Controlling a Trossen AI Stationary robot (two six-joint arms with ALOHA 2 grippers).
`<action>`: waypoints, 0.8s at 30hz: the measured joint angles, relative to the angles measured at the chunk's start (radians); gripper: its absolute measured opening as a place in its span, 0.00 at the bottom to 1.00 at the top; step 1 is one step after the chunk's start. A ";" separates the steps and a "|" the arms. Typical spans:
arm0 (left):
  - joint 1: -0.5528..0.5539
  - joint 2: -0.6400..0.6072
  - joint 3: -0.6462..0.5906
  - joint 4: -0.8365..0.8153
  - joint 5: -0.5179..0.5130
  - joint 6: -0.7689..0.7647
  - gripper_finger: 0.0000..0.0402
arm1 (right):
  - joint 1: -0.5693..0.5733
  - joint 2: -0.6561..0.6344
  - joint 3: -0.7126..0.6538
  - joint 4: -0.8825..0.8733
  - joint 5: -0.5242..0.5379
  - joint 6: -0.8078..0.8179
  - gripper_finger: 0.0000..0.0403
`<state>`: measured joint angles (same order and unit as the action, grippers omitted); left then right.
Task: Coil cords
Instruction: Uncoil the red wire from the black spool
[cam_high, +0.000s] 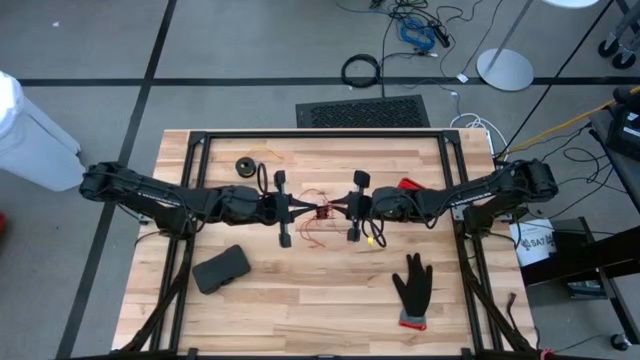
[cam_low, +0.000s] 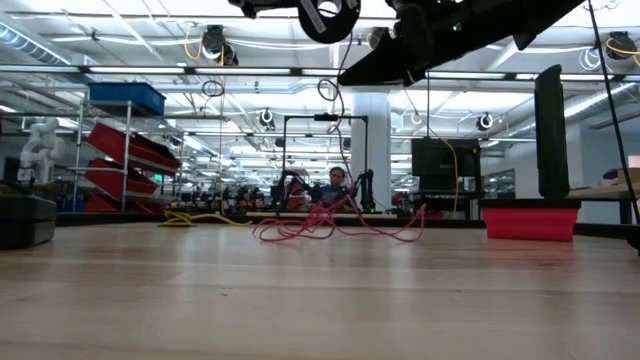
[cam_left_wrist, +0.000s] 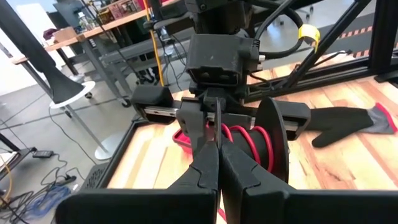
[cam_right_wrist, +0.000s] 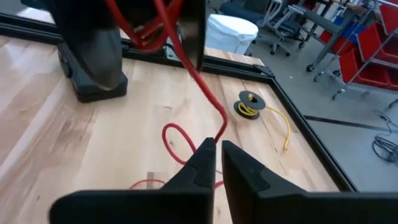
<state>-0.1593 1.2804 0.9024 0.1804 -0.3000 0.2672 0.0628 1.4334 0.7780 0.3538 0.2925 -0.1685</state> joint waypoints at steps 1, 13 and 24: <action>0.000 0.000 0.000 -0.002 0.000 0.000 0.00 | 0.000 0.000 0.000 0.000 0.002 0.000 0.07; 0.000 0.000 0.000 -0.004 -0.007 -0.001 0.00 | 0.000 -0.002 0.000 -0.042 -0.002 0.053 0.25; 0.002 0.000 0.000 -0.003 0.004 -0.025 0.00 | 0.000 -0.002 0.000 0.050 -0.015 0.049 0.25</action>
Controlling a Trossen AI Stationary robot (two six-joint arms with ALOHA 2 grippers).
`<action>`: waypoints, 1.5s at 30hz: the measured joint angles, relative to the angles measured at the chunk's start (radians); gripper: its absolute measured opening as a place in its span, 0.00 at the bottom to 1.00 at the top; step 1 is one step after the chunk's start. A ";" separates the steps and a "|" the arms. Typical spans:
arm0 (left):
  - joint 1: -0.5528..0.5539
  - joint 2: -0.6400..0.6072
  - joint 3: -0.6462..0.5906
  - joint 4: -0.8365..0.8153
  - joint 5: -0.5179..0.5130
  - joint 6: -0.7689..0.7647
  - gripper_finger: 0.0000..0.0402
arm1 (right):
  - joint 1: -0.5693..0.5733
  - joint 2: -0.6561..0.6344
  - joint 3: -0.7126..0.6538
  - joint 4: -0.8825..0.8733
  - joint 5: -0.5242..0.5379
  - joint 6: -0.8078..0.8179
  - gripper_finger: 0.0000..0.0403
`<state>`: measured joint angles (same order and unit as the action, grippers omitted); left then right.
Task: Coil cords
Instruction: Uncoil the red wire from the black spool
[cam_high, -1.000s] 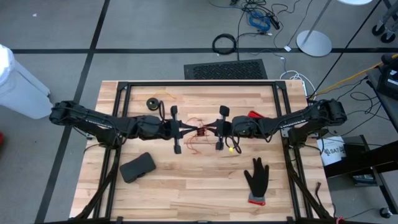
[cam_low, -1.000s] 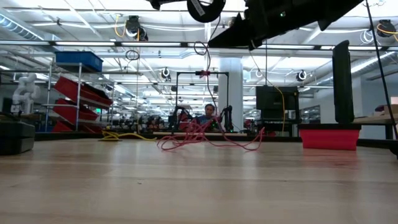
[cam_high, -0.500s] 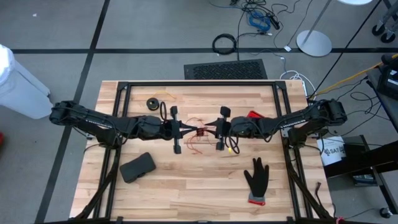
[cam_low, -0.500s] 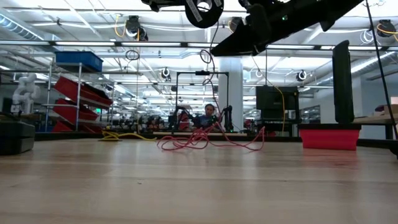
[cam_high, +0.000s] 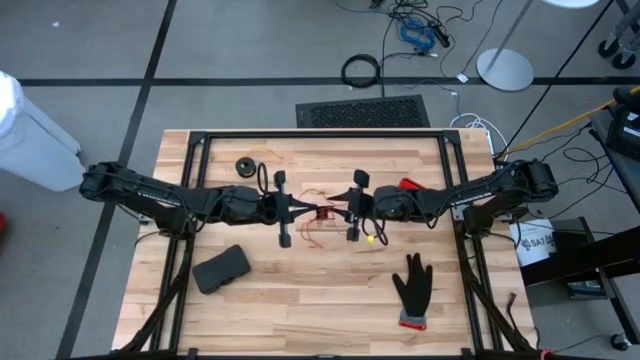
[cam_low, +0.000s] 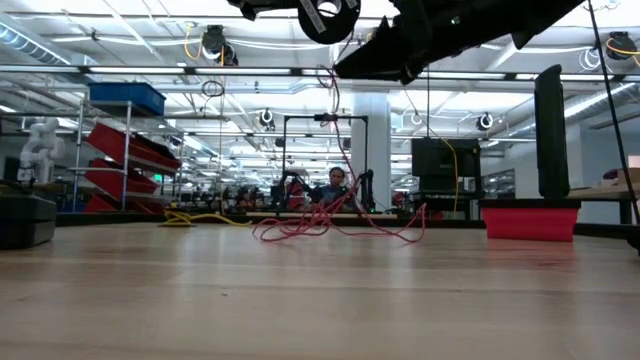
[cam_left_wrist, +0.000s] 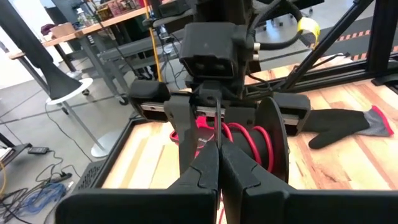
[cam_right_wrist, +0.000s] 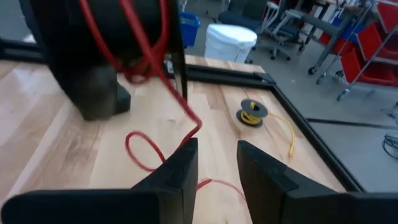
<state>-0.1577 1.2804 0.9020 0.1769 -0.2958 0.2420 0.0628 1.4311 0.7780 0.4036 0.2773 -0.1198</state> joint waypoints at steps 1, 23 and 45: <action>0.000 0.000 0.000 0.000 0.000 0.000 0.00 | 0.000 0.000 0.000 0.007 -0.010 -0.001 0.25; -0.001 0.000 0.000 -0.004 0.005 -0.001 0.00 | 0.000 0.000 0.000 -0.133 -0.075 0.058 0.25; -0.001 0.000 0.000 -0.010 0.006 -0.005 0.01 | -0.004 -0.016 0.000 -0.098 -0.153 0.087 0.42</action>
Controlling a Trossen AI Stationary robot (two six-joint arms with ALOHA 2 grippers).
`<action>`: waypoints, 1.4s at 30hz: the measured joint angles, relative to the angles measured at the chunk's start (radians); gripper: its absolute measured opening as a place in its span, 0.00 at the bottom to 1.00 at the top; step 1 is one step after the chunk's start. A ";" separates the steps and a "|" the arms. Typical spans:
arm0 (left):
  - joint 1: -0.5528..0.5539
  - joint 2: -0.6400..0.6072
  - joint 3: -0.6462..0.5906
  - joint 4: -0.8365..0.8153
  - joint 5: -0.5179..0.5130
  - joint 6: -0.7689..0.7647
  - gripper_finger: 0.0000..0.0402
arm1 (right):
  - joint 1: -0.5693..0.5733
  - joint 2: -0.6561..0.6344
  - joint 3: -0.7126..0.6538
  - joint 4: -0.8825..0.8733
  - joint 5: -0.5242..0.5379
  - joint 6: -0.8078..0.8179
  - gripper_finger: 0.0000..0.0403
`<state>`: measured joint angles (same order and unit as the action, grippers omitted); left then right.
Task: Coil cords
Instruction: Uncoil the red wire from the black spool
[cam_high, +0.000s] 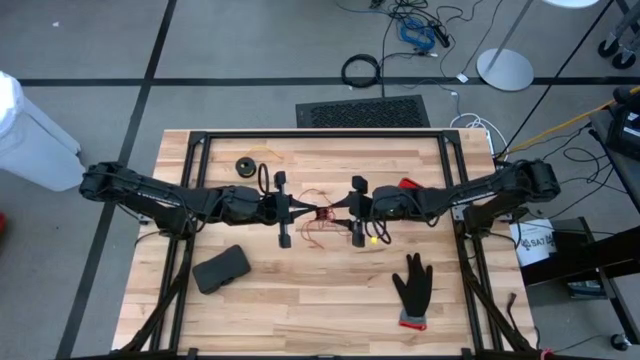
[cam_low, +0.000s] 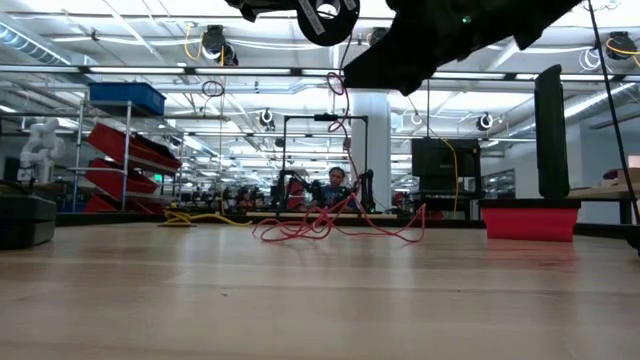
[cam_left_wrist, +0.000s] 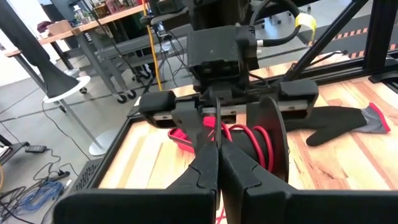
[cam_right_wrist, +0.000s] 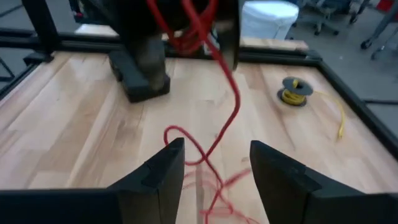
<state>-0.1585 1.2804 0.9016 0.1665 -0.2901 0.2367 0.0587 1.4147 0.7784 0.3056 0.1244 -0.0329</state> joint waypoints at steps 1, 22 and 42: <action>0.000 0.000 0.000 0.000 0.000 0.000 0.01 | -0.001 0.013 0.000 0.035 0.000 -0.009 0.43; 0.000 0.000 0.000 -0.024 -0.019 -0.005 0.00 | -0.044 0.055 0.000 0.099 0.004 -0.021 0.32; 0.000 0.000 0.000 -0.042 -0.036 -0.005 0.00 | -0.043 0.044 0.000 0.090 -0.052 -0.043 0.04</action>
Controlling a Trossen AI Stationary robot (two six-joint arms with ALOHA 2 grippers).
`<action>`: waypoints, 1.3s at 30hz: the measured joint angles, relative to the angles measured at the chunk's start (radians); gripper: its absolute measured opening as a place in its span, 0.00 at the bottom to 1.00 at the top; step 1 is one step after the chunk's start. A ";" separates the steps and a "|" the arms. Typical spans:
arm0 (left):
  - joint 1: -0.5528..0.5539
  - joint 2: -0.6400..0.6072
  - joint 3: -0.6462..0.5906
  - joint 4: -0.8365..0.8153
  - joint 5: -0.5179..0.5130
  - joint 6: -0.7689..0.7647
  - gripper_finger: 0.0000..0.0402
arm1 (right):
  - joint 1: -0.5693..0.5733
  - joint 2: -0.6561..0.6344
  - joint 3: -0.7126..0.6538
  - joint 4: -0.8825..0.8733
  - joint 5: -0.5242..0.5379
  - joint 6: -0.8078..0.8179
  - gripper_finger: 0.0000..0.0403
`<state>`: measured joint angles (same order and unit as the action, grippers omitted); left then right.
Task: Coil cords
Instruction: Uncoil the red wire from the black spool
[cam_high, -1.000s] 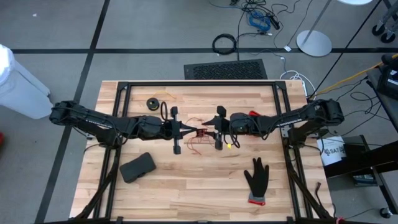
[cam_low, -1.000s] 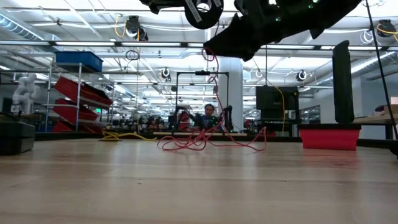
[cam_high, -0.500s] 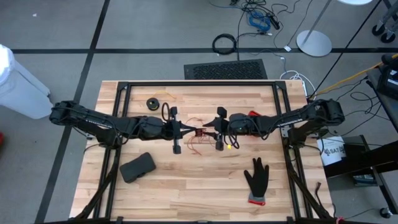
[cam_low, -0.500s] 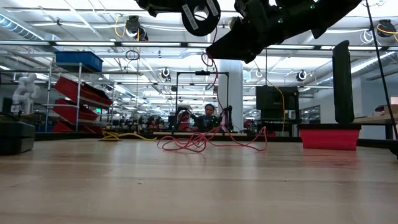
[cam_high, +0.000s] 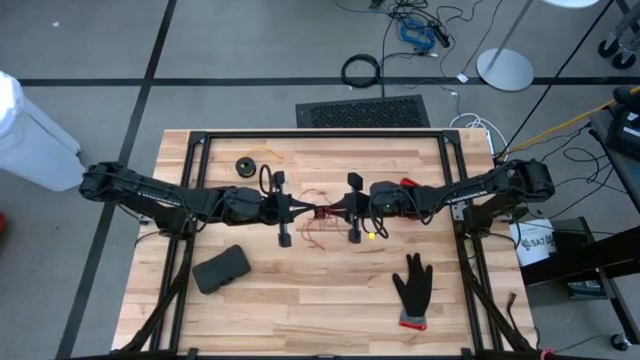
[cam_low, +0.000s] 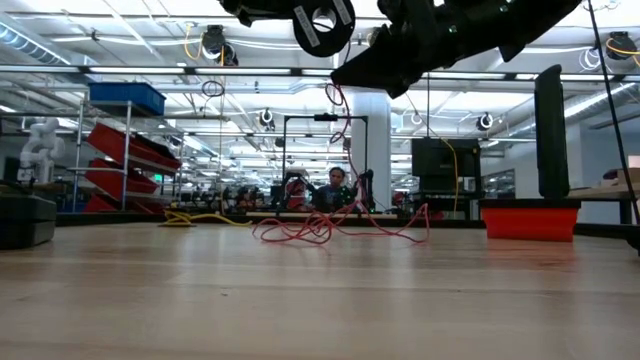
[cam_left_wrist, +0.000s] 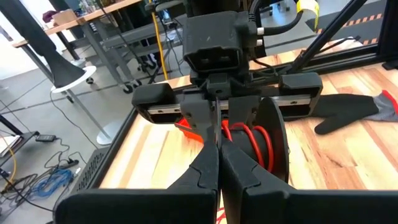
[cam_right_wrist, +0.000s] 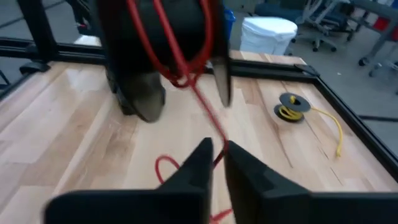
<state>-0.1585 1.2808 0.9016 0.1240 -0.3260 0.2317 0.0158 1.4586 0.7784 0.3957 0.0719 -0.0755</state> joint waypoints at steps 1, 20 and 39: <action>0.000 0.000 0.000 0.000 0.000 0.000 0.00 | 0.003 0.000 0.000 -0.001 0.000 -0.008 0.02; 0.050 0.049 -0.034 -0.048 -0.275 0.029 0.00 | 0.070 -0.037 0.000 0.023 0.104 -0.031 0.00; 0.114 0.129 -0.035 0.346 -0.161 -0.102 0.00 | 0.075 0.034 -0.001 -0.135 0.468 -0.035 0.00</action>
<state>-0.0445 1.4095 0.8661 0.4699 -0.4871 0.1296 0.0905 1.4927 0.7776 0.2605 0.5397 -0.1104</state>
